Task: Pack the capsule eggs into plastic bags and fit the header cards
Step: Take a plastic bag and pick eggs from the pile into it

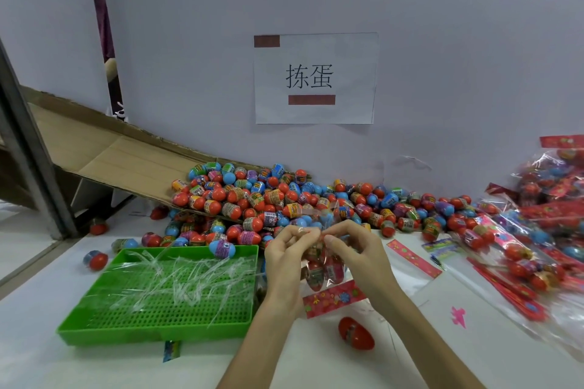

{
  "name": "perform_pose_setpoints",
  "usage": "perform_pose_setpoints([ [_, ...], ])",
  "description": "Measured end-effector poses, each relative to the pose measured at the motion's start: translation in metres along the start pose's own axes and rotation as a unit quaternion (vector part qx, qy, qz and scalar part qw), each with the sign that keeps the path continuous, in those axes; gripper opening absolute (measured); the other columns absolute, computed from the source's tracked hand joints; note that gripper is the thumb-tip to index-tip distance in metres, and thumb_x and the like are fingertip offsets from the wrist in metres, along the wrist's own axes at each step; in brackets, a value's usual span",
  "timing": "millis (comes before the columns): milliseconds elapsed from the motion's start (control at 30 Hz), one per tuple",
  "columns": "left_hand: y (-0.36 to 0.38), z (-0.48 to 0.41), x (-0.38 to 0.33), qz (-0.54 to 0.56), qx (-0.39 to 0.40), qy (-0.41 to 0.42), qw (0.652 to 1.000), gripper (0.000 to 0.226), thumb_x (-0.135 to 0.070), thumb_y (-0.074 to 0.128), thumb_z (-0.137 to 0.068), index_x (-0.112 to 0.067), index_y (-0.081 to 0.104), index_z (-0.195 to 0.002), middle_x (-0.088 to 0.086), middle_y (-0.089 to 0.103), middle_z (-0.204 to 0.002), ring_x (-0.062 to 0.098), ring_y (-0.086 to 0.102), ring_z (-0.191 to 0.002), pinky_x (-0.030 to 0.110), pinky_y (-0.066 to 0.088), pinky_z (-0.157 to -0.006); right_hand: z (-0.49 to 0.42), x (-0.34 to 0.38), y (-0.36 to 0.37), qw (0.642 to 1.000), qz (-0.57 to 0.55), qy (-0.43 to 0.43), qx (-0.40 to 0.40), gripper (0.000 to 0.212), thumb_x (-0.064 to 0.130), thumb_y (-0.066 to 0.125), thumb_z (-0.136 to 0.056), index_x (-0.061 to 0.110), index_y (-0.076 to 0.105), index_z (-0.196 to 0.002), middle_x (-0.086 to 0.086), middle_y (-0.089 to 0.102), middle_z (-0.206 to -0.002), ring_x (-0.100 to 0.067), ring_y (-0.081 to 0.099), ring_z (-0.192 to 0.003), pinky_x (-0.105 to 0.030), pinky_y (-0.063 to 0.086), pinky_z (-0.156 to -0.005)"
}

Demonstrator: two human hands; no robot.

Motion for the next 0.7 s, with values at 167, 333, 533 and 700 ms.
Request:
perform_pose_setpoints([
  [167,0.007,0.005,-0.003,-0.01,0.033,-0.007,0.999,0.032,-0.047,0.07,-0.086,-0.023,0.08,-0.104,0.015,0.078,-0.103,0.031,0.077,-0.095,0.037,0.063,-0.072,-0.002,0.004,-0.008,0.998,-0.061,0.032,-0.011,0.017,0.022,0.073,-0.092,0.025,0.073,-0.076,0.001,0.073,-0.079,-0.012,0.071,-0.076,-0.023,0.057,-0.065],
  [333,0.001,-0.001,-0.003,0.013,-0.037,0.01,0.999,0.021,-0.026,0.062,-0.102,-0.014,0.08,-0.107,0.013,0.079,-0.103,0.035,0.075,-0.101,0.039,0.064,-0.077,-0.004,0.004,-0.009,0.997,-0.039,0.059,0.009,0.013,0.027,0.073,-0.092,0.033,0.076,-0.081,0.01,0.074,-0.085,-0.004,0.069,-0.081,-0.016,0.054,-0.064],
  [533,-0.001,-0.003,-0.003,0.007,-0.057,0.032,0.998,0.03,-0.029,0.053,-0.107,-0.02,0.081,-0.103,0.008,0.08,-0.1,0.023,0.078,-0.09,0.028,0.06,-0.063,-0.006,0.002,-0.01,0.995,-0.073,0.061,-0.032,0.007,0.022,0.073,-0.092,0.027,0.076,-0.095,0.01,0.075,-0.094,-0.004,0.069,-0.091,-0.018,0.054,-0.072],
  [700,0.002,-0.002,-0.001,-0.043,-0.05,0.067,0.996,0.032,-0.034,0.046,-0.11,-0.029,0.077,-0.112,0.0,0.081,-0.101,0.02,0.076,-0.1,0.04,0.063,-0.08,-0.006,0.001,-0.012,0.988,-0.113,0.087,-0.054,0.006,0.017,0.076,-0.09,0.022,0.078,-0.087,0.0,0.075,-0.087,-0.011,0.07,-0.084,-0.026,0.055,-0.075],
])
Point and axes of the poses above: each hand's wrist, its own z-axis away from the middle knuckle, its own y-axis out of the palm, x = y × z, the point moved 1 cm from there along -z, towards the middle knuckle
